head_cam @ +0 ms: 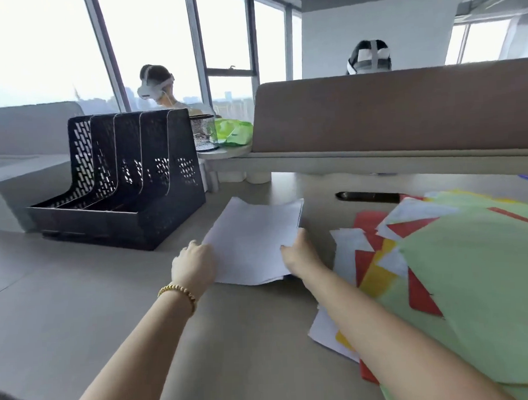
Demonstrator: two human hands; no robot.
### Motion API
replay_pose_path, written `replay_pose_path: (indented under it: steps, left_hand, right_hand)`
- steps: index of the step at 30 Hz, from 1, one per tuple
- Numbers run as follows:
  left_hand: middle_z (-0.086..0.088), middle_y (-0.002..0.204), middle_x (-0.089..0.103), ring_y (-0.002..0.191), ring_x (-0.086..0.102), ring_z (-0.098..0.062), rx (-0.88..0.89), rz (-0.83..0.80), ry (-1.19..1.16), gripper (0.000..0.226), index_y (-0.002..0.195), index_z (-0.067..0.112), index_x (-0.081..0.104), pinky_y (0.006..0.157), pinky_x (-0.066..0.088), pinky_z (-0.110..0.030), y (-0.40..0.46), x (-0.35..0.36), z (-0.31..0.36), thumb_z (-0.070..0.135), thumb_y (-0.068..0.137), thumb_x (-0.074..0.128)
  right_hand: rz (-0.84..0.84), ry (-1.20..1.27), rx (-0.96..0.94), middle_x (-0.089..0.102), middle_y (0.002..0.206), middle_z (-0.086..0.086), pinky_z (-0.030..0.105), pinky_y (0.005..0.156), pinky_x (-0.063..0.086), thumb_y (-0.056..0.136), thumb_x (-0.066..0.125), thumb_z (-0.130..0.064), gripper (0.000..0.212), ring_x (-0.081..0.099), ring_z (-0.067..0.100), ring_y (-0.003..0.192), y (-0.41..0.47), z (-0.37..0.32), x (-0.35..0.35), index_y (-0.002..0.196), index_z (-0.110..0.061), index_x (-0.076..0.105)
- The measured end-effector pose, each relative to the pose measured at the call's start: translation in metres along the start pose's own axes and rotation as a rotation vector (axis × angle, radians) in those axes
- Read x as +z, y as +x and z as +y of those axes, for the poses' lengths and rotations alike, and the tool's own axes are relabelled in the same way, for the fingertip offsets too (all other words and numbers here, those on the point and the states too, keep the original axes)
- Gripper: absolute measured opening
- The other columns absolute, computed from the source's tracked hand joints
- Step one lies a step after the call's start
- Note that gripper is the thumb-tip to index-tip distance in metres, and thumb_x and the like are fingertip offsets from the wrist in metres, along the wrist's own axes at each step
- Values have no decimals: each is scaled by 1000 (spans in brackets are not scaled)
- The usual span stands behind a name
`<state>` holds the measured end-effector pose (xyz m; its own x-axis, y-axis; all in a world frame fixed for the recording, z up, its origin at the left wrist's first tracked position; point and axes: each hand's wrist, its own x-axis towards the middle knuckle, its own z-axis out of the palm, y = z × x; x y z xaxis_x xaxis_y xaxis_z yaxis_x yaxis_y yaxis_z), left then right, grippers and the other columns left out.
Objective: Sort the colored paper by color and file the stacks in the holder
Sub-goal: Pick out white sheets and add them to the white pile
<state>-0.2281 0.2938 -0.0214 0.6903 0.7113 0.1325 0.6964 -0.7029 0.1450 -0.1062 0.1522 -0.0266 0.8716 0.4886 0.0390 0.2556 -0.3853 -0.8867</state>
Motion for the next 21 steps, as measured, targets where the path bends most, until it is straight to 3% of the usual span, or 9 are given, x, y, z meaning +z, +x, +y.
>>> replay_pose_path:
  steps: [3,5,8,14,17,19,21]
  left_hand:
    - [-9,118,48,114,45,-30,-24,77,75,26,106,10,55,92,38,-37,20,12,-10,4,87,39]
    - [-10,122,48,116,43,-30,-24,100,106,28,111,10,53,95,37,-37,37,18,-13,5,88,38]
    - [-11,126,48,120,43,-30,-12,99,192,32,117,9,53,97,36,-39,60,19,-14,6,90,37]
    - [-13,135,39,124,38,-30,-61,57,295,37,126,8,49,100,37,-38,98,20,-17,6,91,36]
    - [-13,151,22,137,23,-30,-40,99,332,40,131,8,50,112,24,-42,110,24,-18,6,92,37]
    - [-14,147,32,136,27,-31,-34,86,231,39,127,7,53,114,21,-42,121,29,-16,6,92,37]
    - [-17,137,43,128,36,-35,-56,-34,44,34,124,6,50,109,28,-44,129,33,-9,13,94,35]
  right_hand:
    - [-44,-292,-78,40,137,12,40,105,35,88,50,-18,56,39,34,128,6,-2,23,139,-8,29]
    - [-69,-533,-88,22,148,16,43,112,20,94,45,-29,51,23,34,137,13,2,29,139,-9,30]
    - [-98,-660,-101,3,156,19,47,116,4,98,33,-40,50,5,31,144,25,5,38,141,-14,31]
    - [-106,-740,-142,4,157,18,51,115,1,98,27,-47,56,4,28,146,54,-1,53,145,-16,27]
    - [-95,-747,-142,6,157,19,51,115,2,98,26,-48,58,5,29,146,67,-2,60,145,-14,27]
    - [-67,-747,-129,5,156,22,49,115,3,97,27,-49,60,3,32,145,71,-3,64,145,-12,28]
    - [-43,-735,-130,3,156,24,48,116,4,97,29,-50,64,0,34,145,73,-4,66,145,-8,28]
